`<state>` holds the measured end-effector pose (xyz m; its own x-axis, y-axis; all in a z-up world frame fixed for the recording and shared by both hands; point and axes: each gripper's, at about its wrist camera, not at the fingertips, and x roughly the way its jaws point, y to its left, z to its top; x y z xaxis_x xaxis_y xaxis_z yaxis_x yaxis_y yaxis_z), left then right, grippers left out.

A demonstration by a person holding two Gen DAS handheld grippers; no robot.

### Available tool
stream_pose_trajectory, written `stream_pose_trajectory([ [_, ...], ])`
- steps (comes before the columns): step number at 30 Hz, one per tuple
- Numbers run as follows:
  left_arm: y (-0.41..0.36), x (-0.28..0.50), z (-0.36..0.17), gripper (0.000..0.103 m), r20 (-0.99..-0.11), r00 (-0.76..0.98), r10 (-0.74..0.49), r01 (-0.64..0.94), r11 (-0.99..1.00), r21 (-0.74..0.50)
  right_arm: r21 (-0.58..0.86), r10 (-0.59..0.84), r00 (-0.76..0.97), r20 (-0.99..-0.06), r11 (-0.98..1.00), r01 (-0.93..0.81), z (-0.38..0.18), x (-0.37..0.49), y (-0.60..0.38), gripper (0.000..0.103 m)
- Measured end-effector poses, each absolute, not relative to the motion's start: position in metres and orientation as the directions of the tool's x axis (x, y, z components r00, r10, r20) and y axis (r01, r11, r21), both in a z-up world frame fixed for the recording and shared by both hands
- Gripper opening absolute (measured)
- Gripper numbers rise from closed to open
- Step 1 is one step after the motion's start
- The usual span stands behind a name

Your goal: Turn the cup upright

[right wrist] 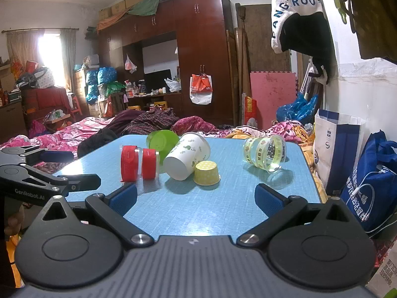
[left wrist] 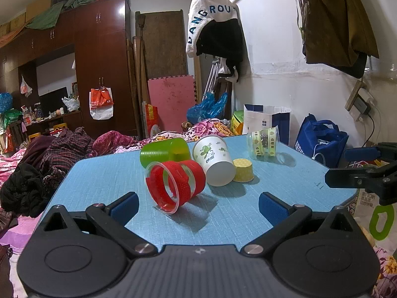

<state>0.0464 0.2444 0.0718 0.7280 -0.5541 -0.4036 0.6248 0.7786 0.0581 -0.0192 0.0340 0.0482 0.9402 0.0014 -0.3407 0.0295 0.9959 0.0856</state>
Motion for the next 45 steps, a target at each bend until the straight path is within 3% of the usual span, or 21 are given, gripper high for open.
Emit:
stream_pose_trajectory([
  [45,0.2423,0.0466,0.068,0.103,-0.41,0.724,-0.555,0.629,0.774,0.062,0.085,0.002,0.94,-0.342,0.996,0.029,0.0482,-0.0191,0.0339,0.102],
])
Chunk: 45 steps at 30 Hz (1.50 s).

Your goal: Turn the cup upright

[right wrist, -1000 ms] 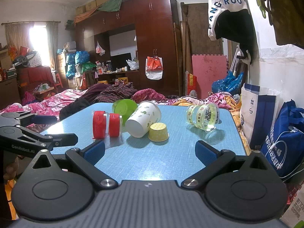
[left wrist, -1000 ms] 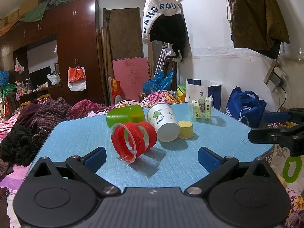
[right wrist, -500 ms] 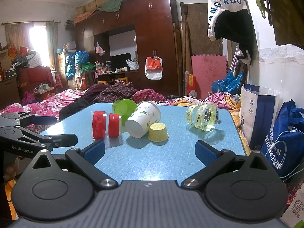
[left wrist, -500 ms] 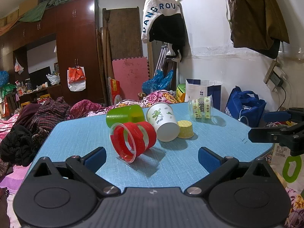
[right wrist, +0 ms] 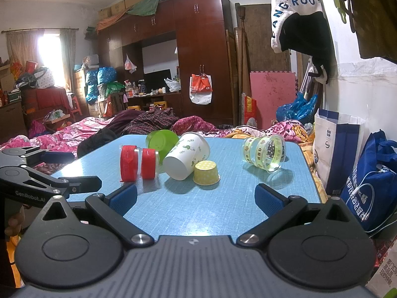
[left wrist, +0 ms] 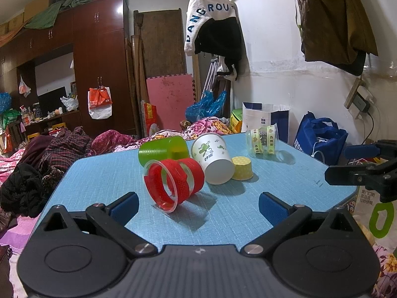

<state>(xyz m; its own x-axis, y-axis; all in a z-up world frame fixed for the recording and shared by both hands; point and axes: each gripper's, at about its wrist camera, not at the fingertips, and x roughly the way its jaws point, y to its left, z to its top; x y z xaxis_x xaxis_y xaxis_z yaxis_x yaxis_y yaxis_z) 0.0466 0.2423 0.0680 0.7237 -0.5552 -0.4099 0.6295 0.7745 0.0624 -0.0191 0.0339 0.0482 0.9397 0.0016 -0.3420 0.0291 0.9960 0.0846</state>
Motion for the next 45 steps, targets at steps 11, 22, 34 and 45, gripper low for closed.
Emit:
stream_pose_trajectory([
  [11,0.233,0.061,0.083,0.103,-0.347,0.658,-0.668,0.718,0.695,0.023,0.095,-0.005,0.933,-0.359,0.995,0.042,0.038,-0.015,0.021,0.102],
  [22,0.124,0.139,0.118,0.103,-0.527,0.388,-0.756,0.914,0.242,0.326,0.158,-0.07,0.898,-0.435,0.976,0.153,0.024,0.013,-0.01,0.102],
  [34,0.015,0.217,0.124,0.1,-0.721,0.115,-0.683,0.91,-0.219,0.353,0.28,-0.11,0.846,-0.522,0.915,0.292,0.022,0.047,-0.055,0.102],
  [45,-0.047,0.235,0.093,0.094,-0.839,-0.031,-0.544,0.796,-0.521,0.308,0.319,-0.126,0.815,-0.565,0.878,0.357,0.022,0.061,-0.08,0.102],
])
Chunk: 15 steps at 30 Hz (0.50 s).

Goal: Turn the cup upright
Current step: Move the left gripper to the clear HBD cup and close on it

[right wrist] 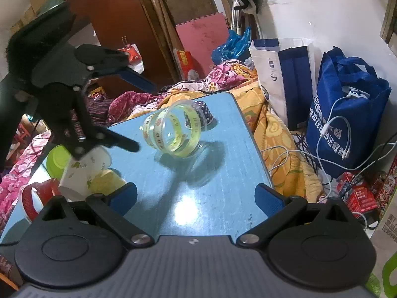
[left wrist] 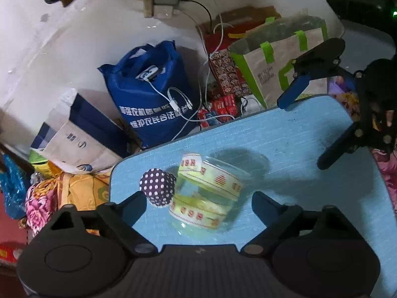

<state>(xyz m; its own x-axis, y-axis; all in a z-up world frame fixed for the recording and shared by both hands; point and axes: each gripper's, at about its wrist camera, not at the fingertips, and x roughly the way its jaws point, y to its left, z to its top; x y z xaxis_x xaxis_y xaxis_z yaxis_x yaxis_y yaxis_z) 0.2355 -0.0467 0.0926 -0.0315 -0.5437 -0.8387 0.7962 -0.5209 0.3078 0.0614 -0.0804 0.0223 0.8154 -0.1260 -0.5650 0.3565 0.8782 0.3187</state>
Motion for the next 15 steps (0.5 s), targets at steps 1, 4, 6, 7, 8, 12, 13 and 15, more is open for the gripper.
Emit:
stream_pose_trajectory([
  [1,-0.052,0.236,0.091,0.094,-0.846,-0.04,-0.532,0.794,-0.531,0.297,0.32,-0.124,0.813,-0.569,0.877,0.358,0.022,0.064,-0.081,0.102],
  [4,-0.061,0.234,0.083,0.093,-0.87,-0.053,-0.49,0.78,-0.564,0.27,0.326,-0.103,0.805,-0.585,0.879,0.349,0.02,0.071,-0.084,0.102],
  [6,-0.065,0.232,0.077,0.087,-0.881,-0.052,-0.47,0.773,-0.578,0.262,0.323,-0.096,0.8,-0.592,0.881,0.345,0.019,0.074,-0.084,0.102],
  [7,-0.067,0.231,0.074,0.082,-0.889,-0.058,-0.453,0.776,-0.581,0.245,0.323,-0.093,0.798,-0.595,0.882,0.343,0.019,0.076,-0.084,0.102],
  [8,-0.068,0.231,0.072,0.079,-0.896,-0.066,-0.439,0.779,-0.584,0.229,0.325,-0.09,0.799,-0.594,0.882,0.341,0.018,0.077,-0.085,0.102],
  [12,-0.066,0.229,0.067,0.068,-0.91,-0.076,-0.408,0.787,-0.585,0.196,0.333,-0.071,0.81,-0.582,0.888,0.318,0.019,0.082,-0.083,0.102],
  [13,-0.065,0.229,0.067,0.066,-0.912,-0.073,-0.403,0.791,-0.581,0.193,0.335,-0.067,0.811,-0.581,0.889,0.314,0.019,0.083,-0.083,0.102],
  [15,-0.064,0.228,0.068,0.065,-0.913,-0.073,-0.4,0.804,-0.565,0.183,0.345,-0.061,0.815,-0.576,0.886,0.309,0.019,0.084,-0.084,0.102],
])
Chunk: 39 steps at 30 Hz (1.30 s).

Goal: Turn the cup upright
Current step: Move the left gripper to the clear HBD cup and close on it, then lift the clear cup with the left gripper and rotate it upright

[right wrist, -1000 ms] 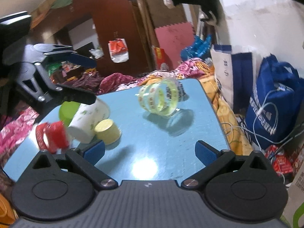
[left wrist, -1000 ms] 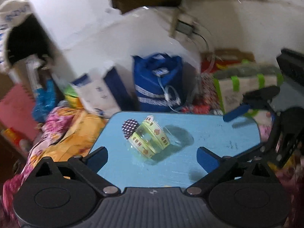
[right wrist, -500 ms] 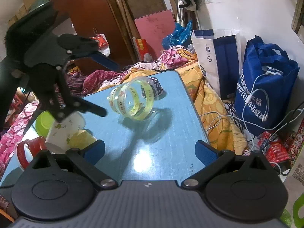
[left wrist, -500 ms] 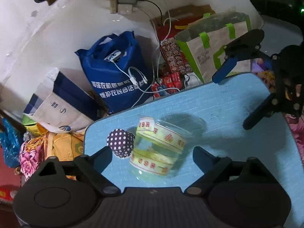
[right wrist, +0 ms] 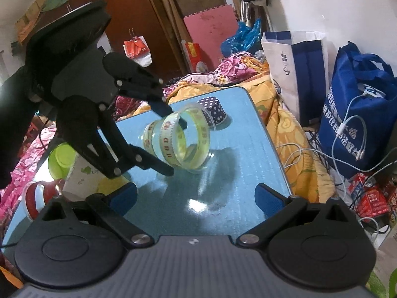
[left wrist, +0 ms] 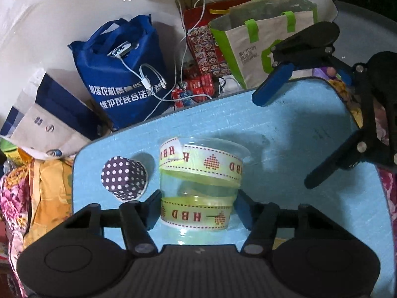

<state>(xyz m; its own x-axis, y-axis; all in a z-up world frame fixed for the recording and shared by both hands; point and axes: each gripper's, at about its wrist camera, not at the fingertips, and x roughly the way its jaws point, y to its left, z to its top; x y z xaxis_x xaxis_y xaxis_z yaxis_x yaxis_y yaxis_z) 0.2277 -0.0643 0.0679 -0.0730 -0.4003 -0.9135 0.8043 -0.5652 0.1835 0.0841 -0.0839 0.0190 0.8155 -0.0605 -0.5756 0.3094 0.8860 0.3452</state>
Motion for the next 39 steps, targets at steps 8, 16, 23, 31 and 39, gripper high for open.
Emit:
stream_pose_trajectory([
  [8,-0.058,0.216,0.073,0.063,-0.909,-0.04,-0.415,0.865,-0.47,0.176,0.395,-0.04,0.851,-0.524,0.874,0.284,0.023,0.071,-0.088,0.102],
  [16,-0.044,0.2,0.083,0.063,-0.9,0.092,-0.426,0.963,-0.194,0.19,0.454,0.0,0.89,-0.455,0.86,0.232,0.023,0.043,-0.089,0.102],
  [23,0.002,0.173,0.084,0.063,-0.892,0.19,-0.411,0.979,0.148,0.14,0.483,0.011,0.924,-0.381,0.855,0.189,0.026,0.017,-0.087,0.102],
  [31,0.022,0.151,0.102,0.063,-0.819,0.205,-0.536,0.945,0.327,0.022,0.508,-0.011,0.934,-0.357,0.837,0.204,0.027,0.001,-0.093,0.102],
  [39,0.095,0.134,0.082,0.063,-0.763,0.229,-0.605,0.861,0.492,-0.131,0.496,0.049,0.926,-0.374,0.854,0.155,0.03,0.01,-0.076,0.102],
])
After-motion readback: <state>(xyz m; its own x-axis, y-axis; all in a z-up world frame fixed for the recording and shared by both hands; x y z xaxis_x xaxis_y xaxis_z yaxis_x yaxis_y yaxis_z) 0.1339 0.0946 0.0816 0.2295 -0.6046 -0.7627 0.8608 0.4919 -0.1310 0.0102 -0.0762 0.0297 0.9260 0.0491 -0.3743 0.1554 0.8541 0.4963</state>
